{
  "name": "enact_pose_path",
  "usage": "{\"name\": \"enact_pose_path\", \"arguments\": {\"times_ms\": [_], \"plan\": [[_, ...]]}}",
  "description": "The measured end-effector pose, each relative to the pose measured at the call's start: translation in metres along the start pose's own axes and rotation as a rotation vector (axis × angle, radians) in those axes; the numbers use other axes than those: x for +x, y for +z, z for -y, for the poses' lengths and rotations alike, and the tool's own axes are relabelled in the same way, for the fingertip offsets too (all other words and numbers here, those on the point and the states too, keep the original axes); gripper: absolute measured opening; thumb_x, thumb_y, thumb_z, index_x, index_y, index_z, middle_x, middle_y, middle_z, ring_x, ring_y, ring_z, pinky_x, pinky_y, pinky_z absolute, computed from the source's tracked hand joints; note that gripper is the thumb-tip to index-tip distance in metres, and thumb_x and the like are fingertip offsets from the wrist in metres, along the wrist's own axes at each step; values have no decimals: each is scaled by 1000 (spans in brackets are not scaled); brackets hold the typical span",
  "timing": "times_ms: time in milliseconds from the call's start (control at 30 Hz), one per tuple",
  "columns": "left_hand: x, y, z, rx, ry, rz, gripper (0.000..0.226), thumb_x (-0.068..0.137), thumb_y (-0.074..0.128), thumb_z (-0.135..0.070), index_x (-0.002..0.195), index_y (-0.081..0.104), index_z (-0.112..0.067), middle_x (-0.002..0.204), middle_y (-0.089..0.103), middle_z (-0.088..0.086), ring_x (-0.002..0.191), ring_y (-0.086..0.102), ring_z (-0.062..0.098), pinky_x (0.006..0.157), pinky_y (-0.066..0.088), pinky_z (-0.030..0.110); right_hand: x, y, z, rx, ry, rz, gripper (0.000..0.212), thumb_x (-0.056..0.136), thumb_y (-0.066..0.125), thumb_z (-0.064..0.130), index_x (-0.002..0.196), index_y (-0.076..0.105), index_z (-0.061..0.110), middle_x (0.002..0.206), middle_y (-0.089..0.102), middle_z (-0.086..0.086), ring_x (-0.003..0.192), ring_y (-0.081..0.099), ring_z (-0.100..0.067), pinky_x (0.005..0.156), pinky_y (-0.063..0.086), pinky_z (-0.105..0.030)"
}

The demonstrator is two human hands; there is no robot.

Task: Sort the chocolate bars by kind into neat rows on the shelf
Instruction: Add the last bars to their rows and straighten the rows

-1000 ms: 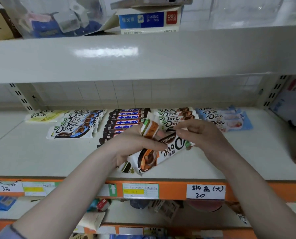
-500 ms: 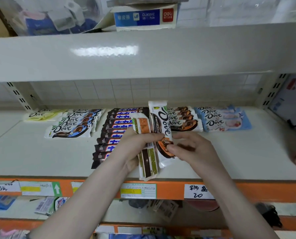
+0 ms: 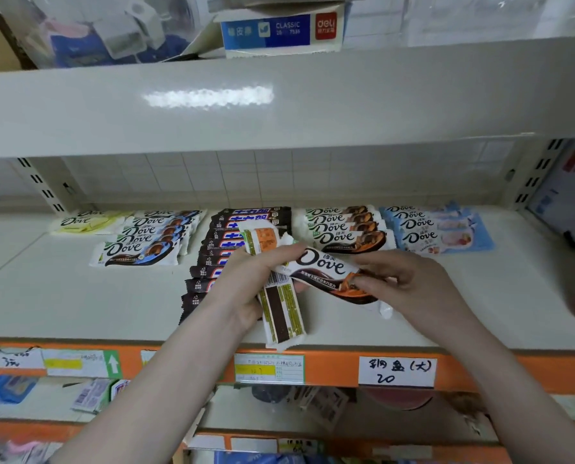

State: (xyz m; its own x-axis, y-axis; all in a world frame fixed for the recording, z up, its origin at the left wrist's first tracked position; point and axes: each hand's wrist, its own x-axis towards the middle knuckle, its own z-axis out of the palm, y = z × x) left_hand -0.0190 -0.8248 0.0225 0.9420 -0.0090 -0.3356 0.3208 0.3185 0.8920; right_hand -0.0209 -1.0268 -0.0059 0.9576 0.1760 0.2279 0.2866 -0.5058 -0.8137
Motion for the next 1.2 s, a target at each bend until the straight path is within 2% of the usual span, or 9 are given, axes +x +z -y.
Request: {"name": "enact_pose_path", "arguments": {"times_ms": [167, 300, 367, 467, 567, 667, 767, 933, 1200], "plan": [[0, 6, 9, -61, -62, -3, 43, 75, 69, 1, 117, 59, 7, 81, 73, 15, 62, 71, 21, 60, 60, 36, -3, -2, -7, -336, -242, 43, 49, 69, 74, 39, 110, 51, 54, 101, 47, 37, 98, 45, 4, 82, 32, -7], [0, 8, 13, -95, -116, 7, 40, 78, 68, -1, 117, 60, 5, 88, 72, 18, 61, 71, 21, 53, 59, 32, 2, -9, -14, -561, -430, 43, 45, 73, 56, 44, 117, 58, 35, 98, 65, 15, 91, 50, -3, 78, 39, -23], [1, 8, 14, -130, -116, -7, 29, 81, 67, -3, 109, 62, 2, 79, 73, 14, 59, 70, 20, 52, 59, 33, 9, -14, -18, -618, -470, 42, 42, 72, 62, 38, 113, 63, 25, 93, 67, 9, 87, 56, -9, 77, 42, -27], [3, 6, 13, -151, -82, -78, 9, 83, 66, -11, 90, 64, -5, 65, 68, 6, 51, 67, 15, 51, 58, 33, 24, -24, -32, -725, -438, 57, 41, 70, 75, 29, 108, 66, 17, 95, 69, 3, 88, 63, -22, 82, 41, -33], [7, 0, 12, -162, -76, -123, 9, 83, 66, -15, 88, 64, -7, 71, 60, 5, 60, 60, 16, 55, 58, 35, 42, -31, -46, -755, -348, 106, 42, 75, 73, 27, 115, 63, 19, 104, 68, 2, 97, 59, -25, 84, 36, -32], [7, -2, 12, -168, -89, -101, 12, 82, 68, -15, 91, 64, -7, 72, 61, 5, 66, 59, 17, 55, 59, 34, 58, -28, -56, -750, -296, 147, 43, 78, 68, 31, 119, 60, 21, 113, 65, 3, 105, 57, -23, 90, 39, -34], [9, -3, 13, -175, -99, -80, 13, 81, 69, -14, 90, 64, -7, 71, 62, 5, 65, 60, 16, 54, 59, 32, 69, -25, -61, -739, -304, 187, 43, 76, 71, 29, 117, 63, 20, 110, 68, -1, 102, 60, -21, 89, 45, -37], [11, -6, 14, -177, -94, -43, 7, 81, 67, -12, 86, 64, -7, 70, 61, 5, 63, 59, 15, 54, 58, 31, 76, -27, -59, -700, -263, 192, 44, 76, 71, 30, 118, 61, 23, 127, 58, 0, 115, 53, -20, 96, 39, -35], [17, -6, 15, -183, -108, -14, 4, 81, 67, -10, 83, 64, -8, 66, 62, 3, 59, 60, 14, 54, 57, 30, 79, -20, -62, -621, -197, 202, 46, 81, 67, 29, 125, 55, 27, 131, 56, 6, 117, 52, -14, 92, 37, -25]]}}
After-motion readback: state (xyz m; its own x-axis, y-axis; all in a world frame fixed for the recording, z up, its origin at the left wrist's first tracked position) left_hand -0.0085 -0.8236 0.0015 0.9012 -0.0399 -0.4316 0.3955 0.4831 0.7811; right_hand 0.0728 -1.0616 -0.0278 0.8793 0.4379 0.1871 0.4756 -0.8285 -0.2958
